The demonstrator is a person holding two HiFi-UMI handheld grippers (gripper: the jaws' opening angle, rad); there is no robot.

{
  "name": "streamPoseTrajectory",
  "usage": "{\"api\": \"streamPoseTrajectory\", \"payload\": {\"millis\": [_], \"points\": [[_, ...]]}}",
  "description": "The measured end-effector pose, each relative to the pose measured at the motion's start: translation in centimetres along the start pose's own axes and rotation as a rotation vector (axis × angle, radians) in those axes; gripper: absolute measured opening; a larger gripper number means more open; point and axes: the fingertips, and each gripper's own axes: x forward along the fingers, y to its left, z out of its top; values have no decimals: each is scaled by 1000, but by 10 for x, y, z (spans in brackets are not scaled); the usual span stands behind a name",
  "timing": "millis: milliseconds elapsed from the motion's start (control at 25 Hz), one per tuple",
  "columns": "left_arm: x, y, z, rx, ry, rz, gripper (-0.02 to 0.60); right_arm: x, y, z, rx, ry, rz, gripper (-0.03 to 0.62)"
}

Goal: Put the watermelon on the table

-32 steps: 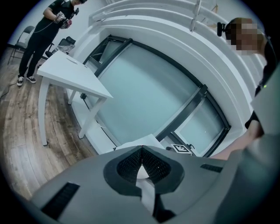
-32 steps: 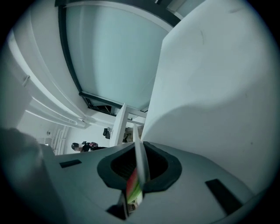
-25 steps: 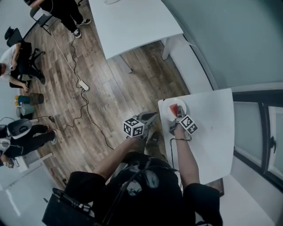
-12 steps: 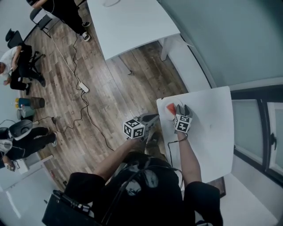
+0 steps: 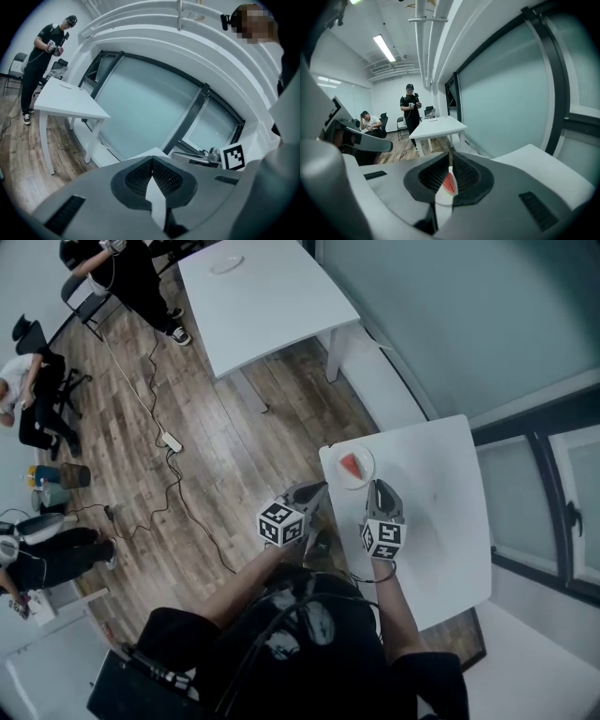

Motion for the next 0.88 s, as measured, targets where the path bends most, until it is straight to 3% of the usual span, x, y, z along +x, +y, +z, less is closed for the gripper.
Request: {"api": "streamPoseTrajectory", "payload": {"millis": [80,280,560,880], "points": [[-7,-16,6,26,-28,5,5,-28,2,14,-11,-47,-19,12],[-26,-52,1,70,4,66,5,-90,6,25,48,-127,-42,12],[-59,-100,4,260,-70,88,5,-133,9,9,95,-142,-4,12],[-76,-127,-27,264,-50,82,5,-165,30,1,100,-178,97,12]]}}
